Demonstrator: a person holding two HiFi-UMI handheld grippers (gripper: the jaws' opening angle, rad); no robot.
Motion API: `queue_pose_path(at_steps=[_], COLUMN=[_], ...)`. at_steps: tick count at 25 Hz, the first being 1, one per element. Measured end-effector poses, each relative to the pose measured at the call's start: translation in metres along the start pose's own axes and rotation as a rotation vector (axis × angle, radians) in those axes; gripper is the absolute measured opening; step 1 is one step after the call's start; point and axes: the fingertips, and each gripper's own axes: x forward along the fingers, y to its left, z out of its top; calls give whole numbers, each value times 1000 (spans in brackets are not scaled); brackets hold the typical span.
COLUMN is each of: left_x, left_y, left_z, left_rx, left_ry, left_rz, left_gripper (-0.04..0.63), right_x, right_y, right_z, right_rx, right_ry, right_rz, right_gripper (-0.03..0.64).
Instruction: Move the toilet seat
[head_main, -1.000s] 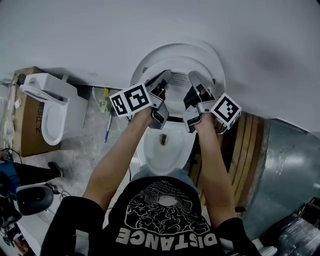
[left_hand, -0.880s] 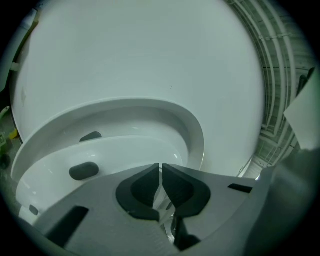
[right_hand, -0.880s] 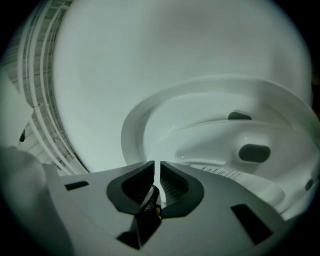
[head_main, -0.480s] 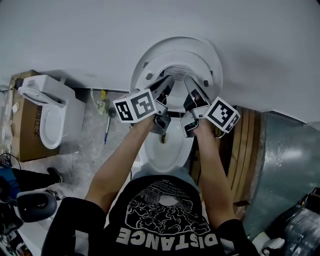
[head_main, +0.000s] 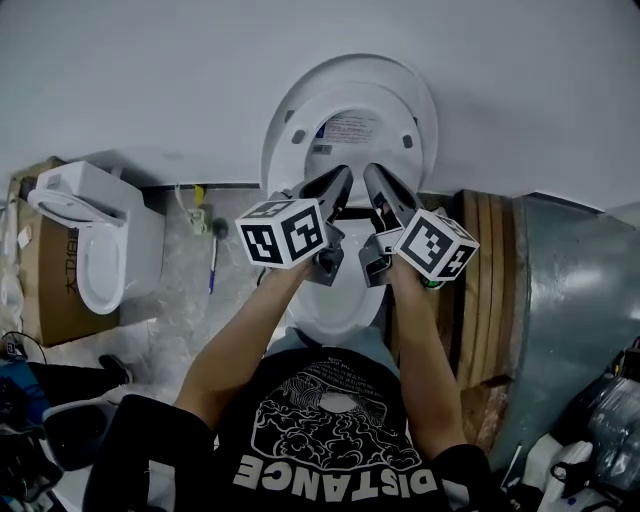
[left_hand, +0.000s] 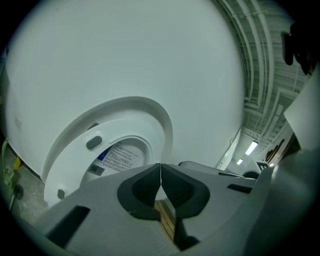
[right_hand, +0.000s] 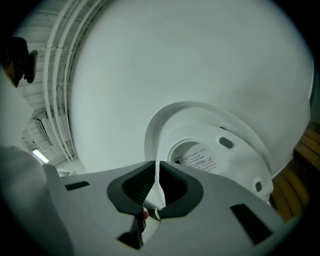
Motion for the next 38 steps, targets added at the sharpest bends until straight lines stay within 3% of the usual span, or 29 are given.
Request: queue_pose_path(at_steps=[9,17,26,38], left_x=[-17,-30,-49,-73], left_y=[-15,-34,-54,-83], left_z=[-26,-42,-63,-95], left_rx=[216,347,436,487], left_ry=[51,39,12,-6], left_rz=[42,103,211,273], left_gripper=[12,12,12,12], right_x=[-25,-55,-83,-123], right_y=[10,11,20,27], right_z=[-22,-32,-43,-57], right_rx=[-182,-352,-503,-570], right_ry=[27,67,117,131], right_rz=[-79,-112,-86,-43], right_gripper=[29,26,26,18])
